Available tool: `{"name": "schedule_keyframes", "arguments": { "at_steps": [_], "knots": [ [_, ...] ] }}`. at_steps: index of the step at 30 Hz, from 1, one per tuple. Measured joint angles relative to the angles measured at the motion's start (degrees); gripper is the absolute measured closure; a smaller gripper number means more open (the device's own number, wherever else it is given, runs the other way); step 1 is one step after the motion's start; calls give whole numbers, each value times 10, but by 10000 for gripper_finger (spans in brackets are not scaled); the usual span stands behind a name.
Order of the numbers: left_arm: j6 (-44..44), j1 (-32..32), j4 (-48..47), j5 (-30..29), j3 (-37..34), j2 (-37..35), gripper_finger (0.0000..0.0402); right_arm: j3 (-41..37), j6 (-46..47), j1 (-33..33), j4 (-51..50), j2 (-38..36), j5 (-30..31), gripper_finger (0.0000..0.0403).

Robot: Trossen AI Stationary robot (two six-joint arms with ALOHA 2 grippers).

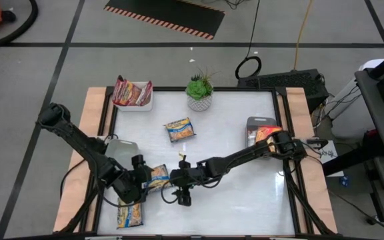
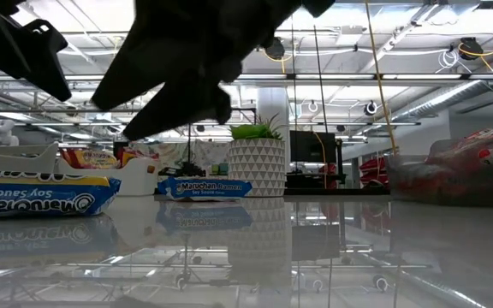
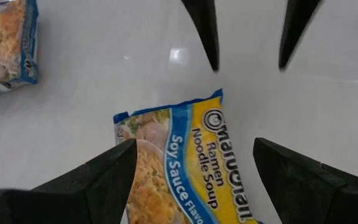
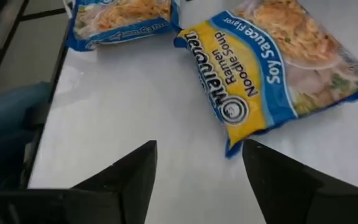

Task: Sort Maruchan noodles
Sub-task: Put the middle blue noodle pack into the gray bin

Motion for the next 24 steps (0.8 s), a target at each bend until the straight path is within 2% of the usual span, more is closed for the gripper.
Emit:
{"name": "schedule_keyframes", "arguments": {
  "at_steps": [5, 14, 18, 24],
  "knots": [
    [10, 12, -2, 5, 0, 0, 76, 0, 29, -2, 8, 13, 8, 176],
    [13, 15, 1, 12, 0, 0, 76, 0, 73, 2, 6, 12, 90, 186],
    [-2, 11, 2, 12, 0, 0, 76, 0, 81, 9, 2, 14, 94, 187],
    [-41, -13, 22, 12, 0, 0, 76, 0, 99, 30, 11, 14, 132, 187]
  ]
}}
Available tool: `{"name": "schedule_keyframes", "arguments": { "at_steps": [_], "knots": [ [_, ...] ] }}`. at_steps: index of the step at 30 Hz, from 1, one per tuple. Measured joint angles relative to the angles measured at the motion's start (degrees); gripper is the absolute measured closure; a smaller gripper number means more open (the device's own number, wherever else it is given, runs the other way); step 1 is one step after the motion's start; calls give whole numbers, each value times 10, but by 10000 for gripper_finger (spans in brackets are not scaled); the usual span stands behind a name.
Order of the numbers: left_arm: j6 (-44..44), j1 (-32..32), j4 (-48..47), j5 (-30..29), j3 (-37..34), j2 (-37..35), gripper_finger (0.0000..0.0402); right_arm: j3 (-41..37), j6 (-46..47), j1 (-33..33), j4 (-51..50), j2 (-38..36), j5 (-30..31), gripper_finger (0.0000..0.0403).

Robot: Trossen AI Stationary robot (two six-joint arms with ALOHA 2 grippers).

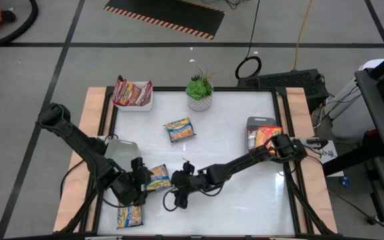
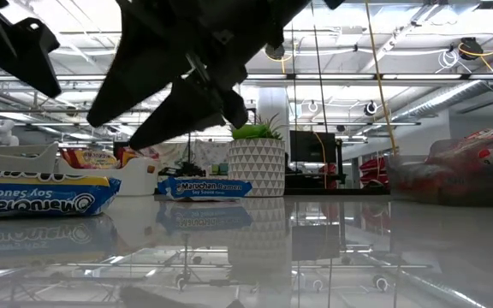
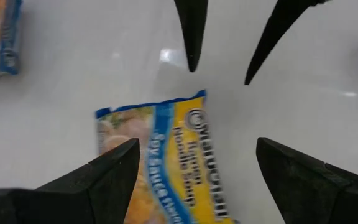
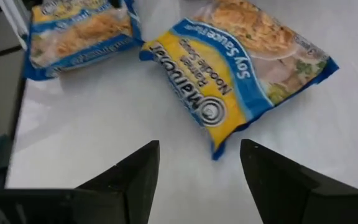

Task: Sort Maruchan noodles
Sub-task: Put the middle blue noodle pack into the gray bin

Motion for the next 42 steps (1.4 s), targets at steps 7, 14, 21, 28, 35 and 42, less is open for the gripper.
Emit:
{"name": "schedule_keyframes", "arguments": {
  "at_steps": [7, 14, 21, 28, 35, 42],
  "knots": [
    [-22, -32, 38, 0, 0, 0, 76, 0, 46, 9, -4, 0, 45, 187],
    [-21, -55, 38, -1, 0, 0, 76, 0, 9, 8, 52, 18, 47, 187],
    [-27, -56, 36, 14, 0, 0, 76, 0, -33, -5, -11, 15, 39, 187],
    [42, -50, 26, 17, 0, 0, 76, 1, -88, -42, -2, 28, -87, 187],
    [100, -34, 0, 45, 0, -11, 76, 0, -87, -68, -9, 31, -110, 187],
    [123, -16, -76, 45, 0, -58, 76, 0, -97, -82, -11, 38, -200, 187]
  ]
}}
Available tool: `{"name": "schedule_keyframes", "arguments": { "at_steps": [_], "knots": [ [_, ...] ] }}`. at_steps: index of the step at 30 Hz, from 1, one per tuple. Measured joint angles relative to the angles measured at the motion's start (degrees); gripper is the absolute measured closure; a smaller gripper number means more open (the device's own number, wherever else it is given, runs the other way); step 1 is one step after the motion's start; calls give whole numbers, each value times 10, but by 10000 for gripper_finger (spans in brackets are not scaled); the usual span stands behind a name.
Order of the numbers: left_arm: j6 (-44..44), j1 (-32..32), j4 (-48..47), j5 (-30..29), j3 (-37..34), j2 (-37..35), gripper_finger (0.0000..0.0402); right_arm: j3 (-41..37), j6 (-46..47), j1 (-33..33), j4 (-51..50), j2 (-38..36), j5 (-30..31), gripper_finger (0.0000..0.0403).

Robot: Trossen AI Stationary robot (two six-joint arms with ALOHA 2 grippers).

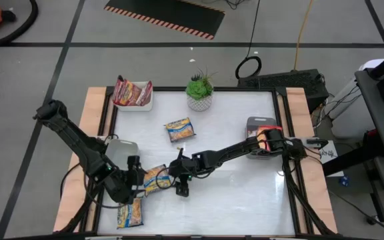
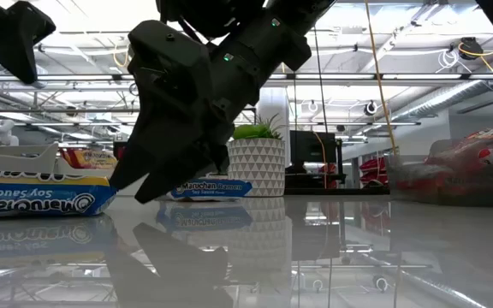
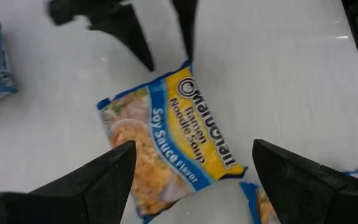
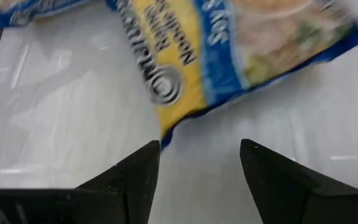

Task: Sort Maruchan noodles
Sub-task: Put the middle blue noodle pack into the gray bin

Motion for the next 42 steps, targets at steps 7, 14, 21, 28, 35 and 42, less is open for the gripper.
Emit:
{"name": "schedule_keyframes", "arguments": {
  "at_steps": [7, 14, 21, 28, 35, 42],
  "knots": [
    [37, 9, -22, -11, 0, -58, 76, -14, 5, 11, 48, 20, 61, 187],
    [71, 11, -29, -31, 0, -85, 76, -18, 2, 27, 97, 32, 101, 187],
    [73, 11, -33, -32, 0, -86, 76, -18, -60, 43, 93, 33, 115, 187],
    [58, 19, -29, -35, 0, -86, 76, -19, -65, 55, 96, 34, 176, 187],
    [35, 19, -29, -36, 0, -86, 76, -60, -49, 54, 155, 32, 190, 210],
    [26, 19, -29, -36, 0, -86, 76, -71, -52, 52, 176, 32, 196, 290]
  ]
}}
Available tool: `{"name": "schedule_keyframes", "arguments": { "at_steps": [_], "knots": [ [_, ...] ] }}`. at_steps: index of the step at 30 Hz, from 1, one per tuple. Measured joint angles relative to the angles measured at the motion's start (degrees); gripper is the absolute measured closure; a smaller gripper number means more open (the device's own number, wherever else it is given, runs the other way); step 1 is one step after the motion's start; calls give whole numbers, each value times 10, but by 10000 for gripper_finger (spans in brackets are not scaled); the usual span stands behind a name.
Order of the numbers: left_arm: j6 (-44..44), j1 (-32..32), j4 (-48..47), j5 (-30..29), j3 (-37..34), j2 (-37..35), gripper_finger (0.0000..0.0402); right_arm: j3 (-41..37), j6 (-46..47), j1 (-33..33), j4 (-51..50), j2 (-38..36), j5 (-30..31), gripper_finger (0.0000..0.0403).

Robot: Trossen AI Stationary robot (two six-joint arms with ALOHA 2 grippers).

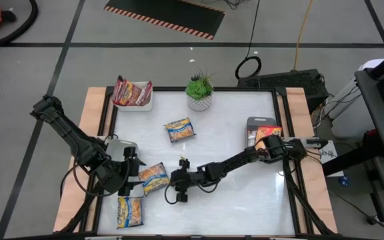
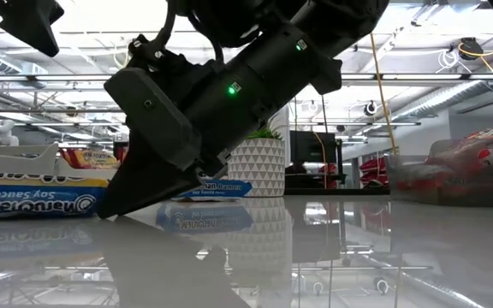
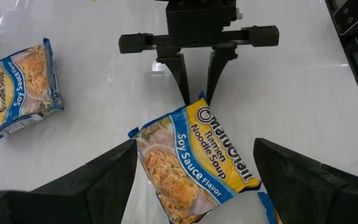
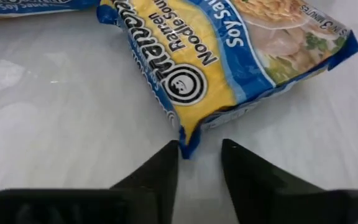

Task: Sort Maruchan noodles
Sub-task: Put the middle blue noodle pack into the gray bin

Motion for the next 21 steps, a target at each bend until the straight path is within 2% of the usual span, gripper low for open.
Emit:
{"name": "schedule_keyframes", "arguments": {
  "at_steps": [6, 8, 21],
  "knots": [
    [0, 0, 1, -4, 0, 0, 76, 0, -1, -3, 0, 0, 1, 378],
    [-2, 0, 3, -14, 0, 0, 76, -1, -3, -2, -1, 0, 12, 396],
    [-34, 0, 3, -49, 0, 0, 76, -2, -65, 2, -41, -62, 107, 403]
  ]
}}
